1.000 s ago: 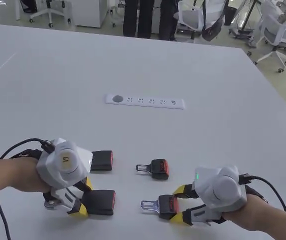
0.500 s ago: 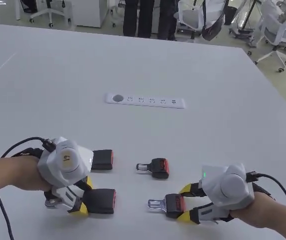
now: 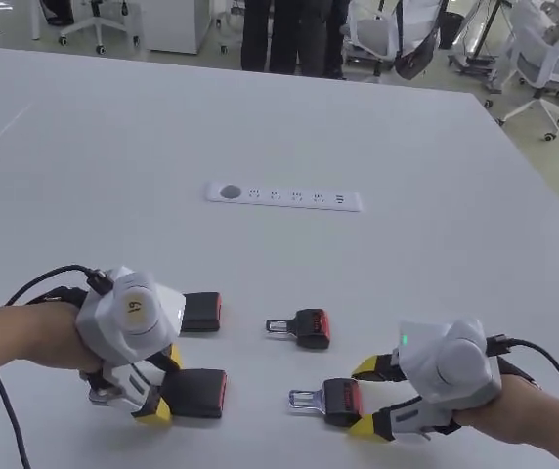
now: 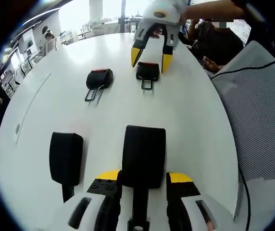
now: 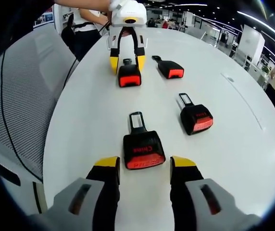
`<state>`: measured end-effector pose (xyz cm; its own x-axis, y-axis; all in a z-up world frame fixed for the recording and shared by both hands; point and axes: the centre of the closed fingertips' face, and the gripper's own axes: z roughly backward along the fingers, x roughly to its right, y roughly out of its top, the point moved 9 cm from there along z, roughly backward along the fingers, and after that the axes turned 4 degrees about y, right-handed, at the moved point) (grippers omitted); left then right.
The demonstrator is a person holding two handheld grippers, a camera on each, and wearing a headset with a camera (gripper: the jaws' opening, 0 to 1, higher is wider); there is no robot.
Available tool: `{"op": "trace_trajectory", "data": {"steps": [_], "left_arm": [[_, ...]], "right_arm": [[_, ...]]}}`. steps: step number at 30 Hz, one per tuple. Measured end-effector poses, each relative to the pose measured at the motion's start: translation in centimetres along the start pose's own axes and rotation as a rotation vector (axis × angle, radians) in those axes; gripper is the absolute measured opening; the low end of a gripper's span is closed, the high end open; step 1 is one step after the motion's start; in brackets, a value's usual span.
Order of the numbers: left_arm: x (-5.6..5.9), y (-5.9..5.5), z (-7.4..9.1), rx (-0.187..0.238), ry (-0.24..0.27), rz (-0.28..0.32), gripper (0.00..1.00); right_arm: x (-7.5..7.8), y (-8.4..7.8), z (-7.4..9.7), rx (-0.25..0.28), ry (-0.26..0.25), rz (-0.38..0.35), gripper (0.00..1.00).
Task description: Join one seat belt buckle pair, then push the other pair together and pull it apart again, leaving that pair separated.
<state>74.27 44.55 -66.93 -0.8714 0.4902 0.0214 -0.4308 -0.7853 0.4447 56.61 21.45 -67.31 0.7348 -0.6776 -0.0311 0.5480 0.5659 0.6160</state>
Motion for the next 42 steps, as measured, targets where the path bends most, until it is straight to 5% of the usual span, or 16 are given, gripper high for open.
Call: {"op": "trace_trajectory", "data": {"steps": [5, 24, 42], "left_arm": [[0.0, -0.2, 0.1, -0.010, 0.010, 0.012, 0.45], [-0.7, -0.1, 3.9, 0.033, 0.038, 0.072, 0.48], [-4.7, 0.6, 4.7, 0.054, 0.096, 0.129, 0.48]], "right_arm": [[0.2, -0.1, 0.5, 0.005, -0.006, -0.028, 0.44], [1.5, 0.0, 2.2, 0.017, -0.031, -0.056, 0.47], [4.4, 1.3, 2.5, 0.025, -0.048, -0.033, 0.47]]}}
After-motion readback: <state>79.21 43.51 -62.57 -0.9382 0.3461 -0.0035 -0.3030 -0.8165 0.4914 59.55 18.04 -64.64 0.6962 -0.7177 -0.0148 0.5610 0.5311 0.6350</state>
